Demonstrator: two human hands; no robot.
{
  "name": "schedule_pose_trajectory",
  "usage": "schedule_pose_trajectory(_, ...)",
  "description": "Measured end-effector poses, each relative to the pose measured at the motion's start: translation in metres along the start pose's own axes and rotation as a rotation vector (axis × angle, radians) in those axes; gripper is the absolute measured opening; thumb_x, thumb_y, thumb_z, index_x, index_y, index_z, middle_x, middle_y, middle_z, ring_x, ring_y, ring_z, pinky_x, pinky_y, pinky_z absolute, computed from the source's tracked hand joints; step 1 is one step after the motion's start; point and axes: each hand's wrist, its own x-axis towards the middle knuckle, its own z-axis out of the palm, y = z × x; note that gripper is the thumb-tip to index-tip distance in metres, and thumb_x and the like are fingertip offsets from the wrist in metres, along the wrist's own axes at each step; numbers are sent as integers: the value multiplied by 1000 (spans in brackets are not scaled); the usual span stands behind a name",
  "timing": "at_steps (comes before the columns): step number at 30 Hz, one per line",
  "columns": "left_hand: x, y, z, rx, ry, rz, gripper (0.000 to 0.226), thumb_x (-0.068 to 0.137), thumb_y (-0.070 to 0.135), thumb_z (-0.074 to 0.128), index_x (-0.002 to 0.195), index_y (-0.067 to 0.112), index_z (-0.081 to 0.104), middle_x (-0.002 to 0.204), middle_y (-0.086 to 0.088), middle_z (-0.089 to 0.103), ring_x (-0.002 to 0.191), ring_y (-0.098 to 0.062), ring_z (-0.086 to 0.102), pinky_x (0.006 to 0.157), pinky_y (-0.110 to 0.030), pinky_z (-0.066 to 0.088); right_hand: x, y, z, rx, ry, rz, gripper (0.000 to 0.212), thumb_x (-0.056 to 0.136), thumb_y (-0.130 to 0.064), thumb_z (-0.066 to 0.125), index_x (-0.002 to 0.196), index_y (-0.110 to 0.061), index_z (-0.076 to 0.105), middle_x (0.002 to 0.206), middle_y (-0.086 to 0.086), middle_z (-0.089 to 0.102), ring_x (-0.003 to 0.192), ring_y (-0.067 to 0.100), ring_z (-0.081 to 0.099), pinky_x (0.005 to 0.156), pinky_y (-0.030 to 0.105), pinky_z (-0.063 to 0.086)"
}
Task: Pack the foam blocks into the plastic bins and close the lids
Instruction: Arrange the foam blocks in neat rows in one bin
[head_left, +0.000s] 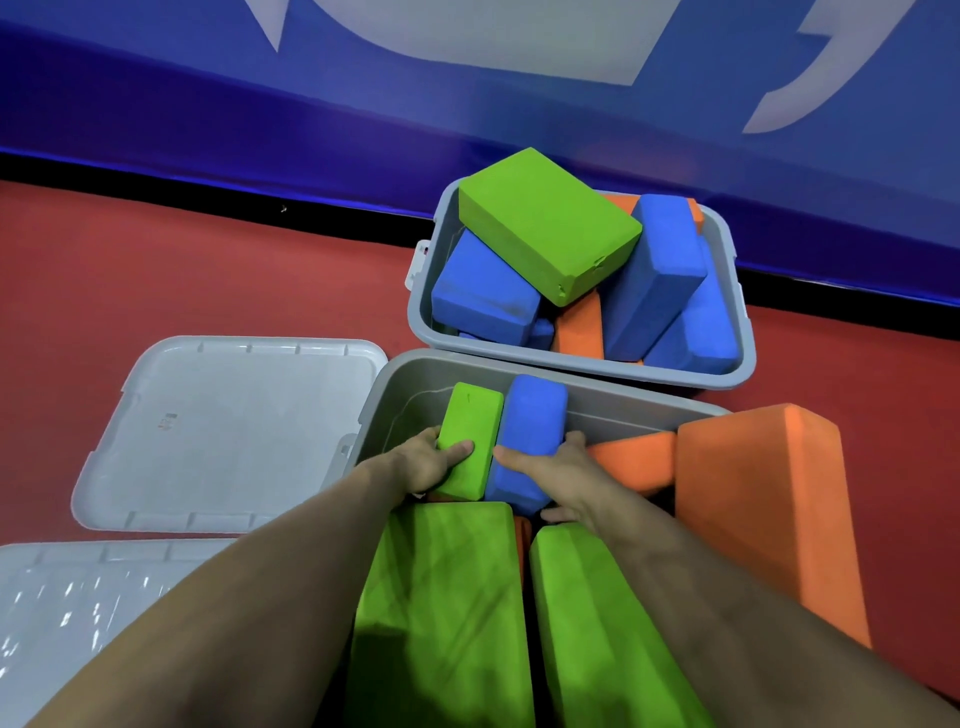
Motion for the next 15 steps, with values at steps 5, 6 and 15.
schedule_pose_trajectory(5, -7, 7, -1, -33, -31, -5, 59, 96, 50, 61, 145, 18, 50, 132, -5, 66, 116, -27, 66, 109, -47, 48, 11, 3, -1, 138, -64, 27, 71, 83, -57, 75, 130, -20, 36, 126, 4, 64, 101, 32, 69, 89, 54, 57)
schedule_pose_trajectory(6, -8, 7, -3, -49, -40, -17, 59, 95, 50, 62, 144, 19, 51, 131, -5, 67, 116, -27, 66, 109, -47, 48, 14, 2, -2, 146, -91, 38, 69, 85, -55, 74, 132, -20, 38, 126, 7, 65, 100, 36, 70, 90, 56, 57)
schedule_pose_trajectory(15, -4, 10, -1, 83, 36, -38, 59, 95, 49, 63, 143, 16, 52, 135, -9, 63, 116, -29, 64, 99, -43, 54, 41, 15, 12, 147, -133, 50, 51, 93, -41, 71, 133, -19, 49, 127, 6, 68, 107, 30, 69, 99, 53, 52)
